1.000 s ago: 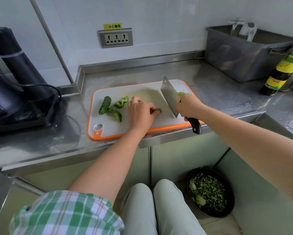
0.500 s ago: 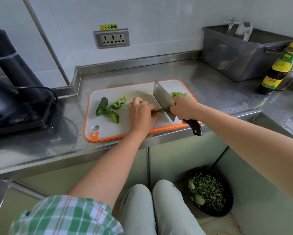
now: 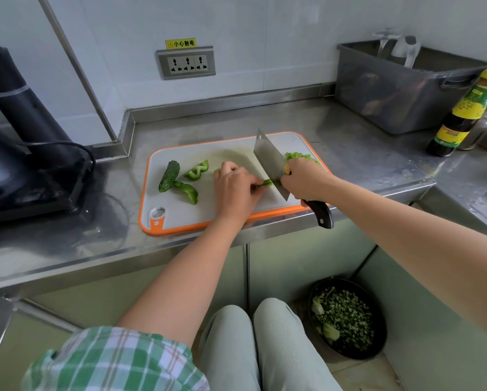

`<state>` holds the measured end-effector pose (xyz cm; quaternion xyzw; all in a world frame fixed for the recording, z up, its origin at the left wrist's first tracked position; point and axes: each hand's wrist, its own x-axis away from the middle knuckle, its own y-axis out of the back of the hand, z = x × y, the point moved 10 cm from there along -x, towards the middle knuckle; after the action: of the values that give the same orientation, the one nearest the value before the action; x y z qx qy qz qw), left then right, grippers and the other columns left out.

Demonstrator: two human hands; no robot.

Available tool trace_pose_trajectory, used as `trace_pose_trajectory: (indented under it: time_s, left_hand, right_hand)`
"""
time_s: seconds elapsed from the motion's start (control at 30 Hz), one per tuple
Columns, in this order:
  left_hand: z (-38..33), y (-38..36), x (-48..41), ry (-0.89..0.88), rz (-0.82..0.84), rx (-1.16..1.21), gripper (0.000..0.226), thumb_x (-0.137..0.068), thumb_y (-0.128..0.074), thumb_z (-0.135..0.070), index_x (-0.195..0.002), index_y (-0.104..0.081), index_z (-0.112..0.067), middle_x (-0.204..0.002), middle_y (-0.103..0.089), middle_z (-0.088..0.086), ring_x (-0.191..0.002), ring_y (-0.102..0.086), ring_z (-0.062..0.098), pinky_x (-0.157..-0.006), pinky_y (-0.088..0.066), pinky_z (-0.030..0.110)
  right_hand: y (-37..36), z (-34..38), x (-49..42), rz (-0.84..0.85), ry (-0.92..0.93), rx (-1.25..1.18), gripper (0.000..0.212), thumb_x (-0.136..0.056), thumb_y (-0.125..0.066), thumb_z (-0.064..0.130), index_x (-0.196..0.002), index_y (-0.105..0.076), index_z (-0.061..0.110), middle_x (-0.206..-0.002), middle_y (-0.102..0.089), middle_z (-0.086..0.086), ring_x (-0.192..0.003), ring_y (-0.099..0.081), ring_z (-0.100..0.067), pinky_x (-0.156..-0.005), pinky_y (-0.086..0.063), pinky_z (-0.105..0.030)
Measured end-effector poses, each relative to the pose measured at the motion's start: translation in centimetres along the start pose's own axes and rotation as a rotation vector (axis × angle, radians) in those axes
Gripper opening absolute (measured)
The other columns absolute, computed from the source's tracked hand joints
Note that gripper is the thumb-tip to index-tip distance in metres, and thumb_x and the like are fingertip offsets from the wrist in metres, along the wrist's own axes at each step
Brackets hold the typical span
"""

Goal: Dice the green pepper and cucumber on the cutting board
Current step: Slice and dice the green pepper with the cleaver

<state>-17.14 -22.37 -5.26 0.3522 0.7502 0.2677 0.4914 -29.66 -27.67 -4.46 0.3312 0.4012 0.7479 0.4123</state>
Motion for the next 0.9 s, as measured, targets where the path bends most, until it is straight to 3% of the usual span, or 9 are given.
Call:
trace_pose_trajectory:
  time_s: [0.1,0.23,0.43,0.67,0.9]
  left_hand:
    - [-0.1,0.2,0.0,-0.016,-0.017,0.008,0.009,-0.069,-0.080,-0.029,-0.074,-0.078,-0.023,-0.062,-0.063,-0.002,-0.080,-0.049,0.030,-0.071,-0.036,0.036]
    - [-0.1,0.2,0.0,-0.014,-0.018,-0.013,0.005,-0.072,-0.076,-0.027,-0.073,-0.077,-0.023,-0.065,-0.065,-0.002,-0.083,-0.050,0.029,-0.071,-0.030,0.033]
    - [0.2,-0.1,-0.1,0.010,-0.009,-0.005,0.007,-0.072,-0.077,-0.023,-0.078,-0.078,-0.026,-0.067,-0.068,-0.005,-0.084,-0.049,0.028,-0.073,-0.030,0.033]
    - [0.3,-0.1,0.0,0.020,0.004,0.010,0.007,-0.071,-0.079,-0.029,-0.076,-0.078,-0.025,-0.067,-0.067,-0.005,-0.084,-0.048,0.027,-0.074,-0.036,0.035]
    - [0.4,-0.2,0.0,0.028,0.003,0.027,0.018,-0.072,-0.078,-0.032,-0.088,-0.076,-0.023,-0.072,-0.069,-0.007,-0.087,-0.048,0.025,-0.075,-0.033,0.034]
  right_hand:
    - [-0.5,0.3,-0.2,0.009,-0.015,0.002,0.011,-0.085,-0.039,0.001,-0.075,-0.042,0.004,-0.061,-0.052,-0.012,-0.042,-0.050,-0.025,-0.041,-0.039,-0.023]
    - [-0.4,0.2,-0.4,-0.038,-0.017,-0.054,0.007,-0.086,-0.038,0.002,-0.087,-0.045,0.003,-0.073,-0.056,-0.016,-0.053,-0.057,-0.032,-0.048,-0.045,-0.028]
    - [0.4,0.5,-0.1,-0.033,0.016,-0.004,0.007,-0.086,-0.039,0.003,-0.080,-0.043,0.004,-0.064,-0.054,-0.013,-0.042,-0.052,-0.025,-0.041,-0.039,-0.021]
    - [-0.7,0.8,-0.7,-0.006,0.014,0.076,0.013,-0.084,-0.041,0.002,-0.072,-0.040,0.007,-0.065,-0.055,-0.012,-0.042,-0.052,-0.024,-0.040,-0.036,-0.021]
    - [-0.2,-0.2,-0.8,-0.055,-0.019,-0.114,0.009,-0.088,-0.038,0.005,-0.094,-0.044,0.003,-0.072,-0.054,-0.014,-0.048,-0.056,-0.029,-0.042,-0.043,-0.024]
